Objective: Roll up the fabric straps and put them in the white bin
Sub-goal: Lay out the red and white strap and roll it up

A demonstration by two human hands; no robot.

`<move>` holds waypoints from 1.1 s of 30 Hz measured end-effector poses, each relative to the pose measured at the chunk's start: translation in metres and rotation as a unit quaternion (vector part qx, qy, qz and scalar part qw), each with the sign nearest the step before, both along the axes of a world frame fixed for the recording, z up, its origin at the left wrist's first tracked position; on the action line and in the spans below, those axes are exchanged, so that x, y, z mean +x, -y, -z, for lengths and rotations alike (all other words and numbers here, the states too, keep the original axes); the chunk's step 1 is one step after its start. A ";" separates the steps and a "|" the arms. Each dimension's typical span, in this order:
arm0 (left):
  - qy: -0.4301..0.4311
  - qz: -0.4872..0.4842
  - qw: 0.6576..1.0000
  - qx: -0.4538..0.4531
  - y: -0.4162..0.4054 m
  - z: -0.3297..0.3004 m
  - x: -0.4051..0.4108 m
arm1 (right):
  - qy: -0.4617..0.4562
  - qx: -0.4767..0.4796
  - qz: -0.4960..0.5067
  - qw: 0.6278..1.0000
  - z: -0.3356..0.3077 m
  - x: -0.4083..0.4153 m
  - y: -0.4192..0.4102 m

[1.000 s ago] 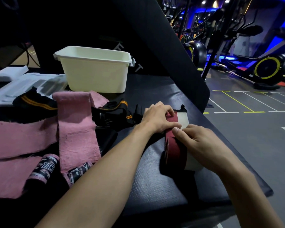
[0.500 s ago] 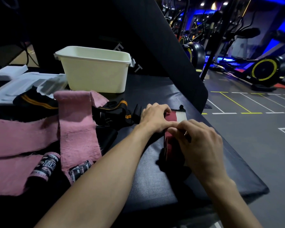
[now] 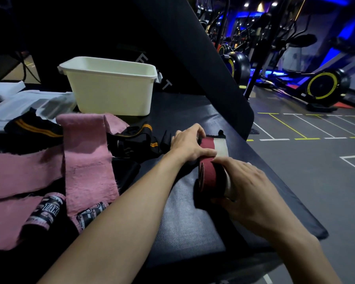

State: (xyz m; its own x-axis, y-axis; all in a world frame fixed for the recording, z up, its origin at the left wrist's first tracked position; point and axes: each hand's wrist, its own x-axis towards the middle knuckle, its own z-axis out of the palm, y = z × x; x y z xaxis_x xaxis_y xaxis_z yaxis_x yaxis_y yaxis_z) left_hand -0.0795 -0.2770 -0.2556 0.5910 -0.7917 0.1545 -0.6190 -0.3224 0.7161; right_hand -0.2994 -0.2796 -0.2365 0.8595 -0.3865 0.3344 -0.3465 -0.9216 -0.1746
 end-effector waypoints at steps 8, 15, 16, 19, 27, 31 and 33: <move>-0.010 -0.035 0.998 -0.060 0.000 -0.001 0.016 | 0.003 0.001 -0.019 1.000 -0.006 -0.002 0.004; 0.050 -0.044 0.995 -0.070 0.011 0.005 0.019 | 0.002 0.028 -0.021 0.999 -0.007 -0.002 0.005; 0.050 -0.046 0.995 -0.072 0.011 0.006 0.019 | 0.000 0.031 -0.020 0.999 -0.008 -0.002 0.005; 0.071 -0.046 0.995 -0.058 0.011 0.006 0.021 | -0.001 0.035 -0.019 0.999 -0.008 -0.001 0.005; 0.135 0.181 0.974 0.016 -0.002 -0.008 0.016 | -0.005 0.062 -0.037 0.997 -0.012 -0.001 0.010; 0.118 0.203 0.972 0.024 -0.003 -0.005 0.018 | -0.023 0.071 -0.054 0.996 -0.018 -0.006 0.014; 0.103 0.234 0.966 0.029 -0.004 -0.008 0.016 | -0.049 0.077 -0.067 0.994 -0.020 -0.012 0.014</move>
